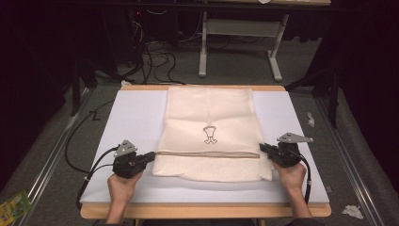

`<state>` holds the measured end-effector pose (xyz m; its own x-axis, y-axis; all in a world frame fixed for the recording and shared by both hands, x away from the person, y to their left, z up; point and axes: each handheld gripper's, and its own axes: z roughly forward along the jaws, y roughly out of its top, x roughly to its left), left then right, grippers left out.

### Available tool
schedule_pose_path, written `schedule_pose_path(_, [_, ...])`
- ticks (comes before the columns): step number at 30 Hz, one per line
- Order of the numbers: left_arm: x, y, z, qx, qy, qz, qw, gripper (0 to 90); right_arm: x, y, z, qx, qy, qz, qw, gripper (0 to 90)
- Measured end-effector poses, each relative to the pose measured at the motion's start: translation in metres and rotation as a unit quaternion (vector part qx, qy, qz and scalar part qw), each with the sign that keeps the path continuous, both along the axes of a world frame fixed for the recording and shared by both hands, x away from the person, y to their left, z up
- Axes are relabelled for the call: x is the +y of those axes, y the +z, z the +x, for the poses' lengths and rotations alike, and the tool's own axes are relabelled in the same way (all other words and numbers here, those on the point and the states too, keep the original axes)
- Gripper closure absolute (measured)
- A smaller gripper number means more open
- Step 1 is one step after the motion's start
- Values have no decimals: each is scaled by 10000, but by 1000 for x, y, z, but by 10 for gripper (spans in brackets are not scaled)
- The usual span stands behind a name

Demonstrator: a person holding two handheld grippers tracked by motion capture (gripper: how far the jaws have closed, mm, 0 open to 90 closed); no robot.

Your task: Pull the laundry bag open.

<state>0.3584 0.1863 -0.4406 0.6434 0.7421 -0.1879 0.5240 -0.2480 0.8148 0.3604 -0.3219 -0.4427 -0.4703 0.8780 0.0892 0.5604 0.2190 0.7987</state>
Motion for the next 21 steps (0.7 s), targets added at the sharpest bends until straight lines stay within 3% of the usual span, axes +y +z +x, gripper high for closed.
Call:
schedule_pose_path(3, [-3,-3,1,38,-38,49,10000,870,-2,-3,1,66,-31,14,10000,880])
schedule_pose_path(7, [-8,-4,-3,-47,-1,228,9997,870,0,-7,1,107,17,-209,9997,875])
schedule_pose_path(21, [-9,-10,-3,24,1,425,9991,869,8,-15,1,327,82,-495,9982,860])
